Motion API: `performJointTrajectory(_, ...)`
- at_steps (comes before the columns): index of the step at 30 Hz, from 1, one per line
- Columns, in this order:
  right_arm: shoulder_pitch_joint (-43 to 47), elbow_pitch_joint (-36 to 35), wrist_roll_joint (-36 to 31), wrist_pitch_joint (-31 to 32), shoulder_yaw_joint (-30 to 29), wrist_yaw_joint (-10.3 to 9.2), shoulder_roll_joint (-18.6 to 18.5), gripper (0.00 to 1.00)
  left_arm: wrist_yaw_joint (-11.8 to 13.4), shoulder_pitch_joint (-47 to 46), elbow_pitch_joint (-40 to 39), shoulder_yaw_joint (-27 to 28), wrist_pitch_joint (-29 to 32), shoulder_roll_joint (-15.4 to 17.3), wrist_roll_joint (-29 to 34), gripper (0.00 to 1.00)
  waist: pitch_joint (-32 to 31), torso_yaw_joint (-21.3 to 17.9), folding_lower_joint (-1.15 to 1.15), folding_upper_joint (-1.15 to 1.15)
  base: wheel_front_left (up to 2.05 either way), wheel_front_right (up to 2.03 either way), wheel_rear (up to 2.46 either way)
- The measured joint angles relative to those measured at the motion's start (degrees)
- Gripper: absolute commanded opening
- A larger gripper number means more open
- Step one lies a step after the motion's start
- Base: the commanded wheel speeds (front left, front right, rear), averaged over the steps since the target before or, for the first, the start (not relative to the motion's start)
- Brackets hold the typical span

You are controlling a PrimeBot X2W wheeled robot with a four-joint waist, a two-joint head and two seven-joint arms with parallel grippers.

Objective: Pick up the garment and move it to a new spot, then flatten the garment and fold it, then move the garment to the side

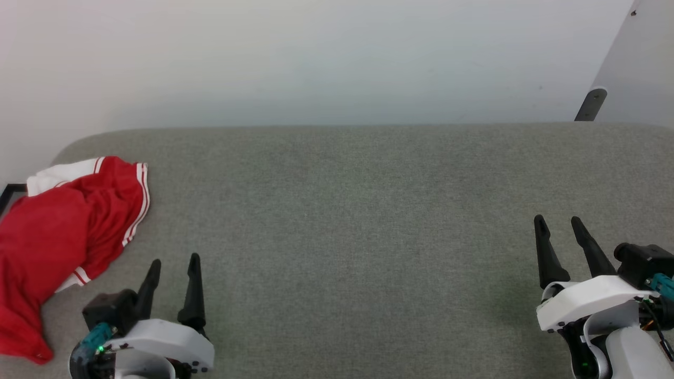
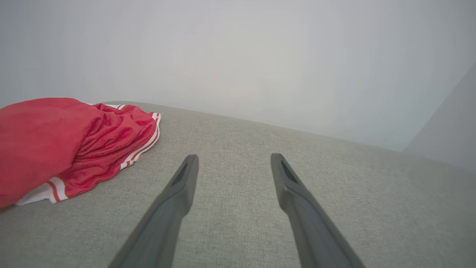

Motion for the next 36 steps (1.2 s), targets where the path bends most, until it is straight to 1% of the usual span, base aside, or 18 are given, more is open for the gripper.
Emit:
performJointTrajectory(15, -1.0, 1.3, -5.8, -1.9, -1.3, 0.01, 0.2, 1.0, 0.0, -0.5, 1.4, 0.0, -2.0, 0.1, 6.8, 1.0, -0.1, 0.1, 0.0, 0.0, 0.0, 0.0, 0.0)
performJointTrajectory(26, -0.6, 1.4, -10.4, -3.1, -2.3, 0.07, 0.3, 1.0, -0.6, -0.6, 3.1, 0.8, -3.2, 0.0, 10.8, 1.0, -0.4, 0.2, 0.0, 0.0, 0.0, 0.0, 0.0)
performJointTrajectory(36, 0.0, 1.3, -12.5, -4.2, -3.2, 0.08, 1.0, 1.0, -1.1, -0.8, 4.1, 1.9, -4.2, -0.2, 14.4, 1.0, -0.7, 0.2, 0.0, 0.0, 0.0, 0.0, 0.0)
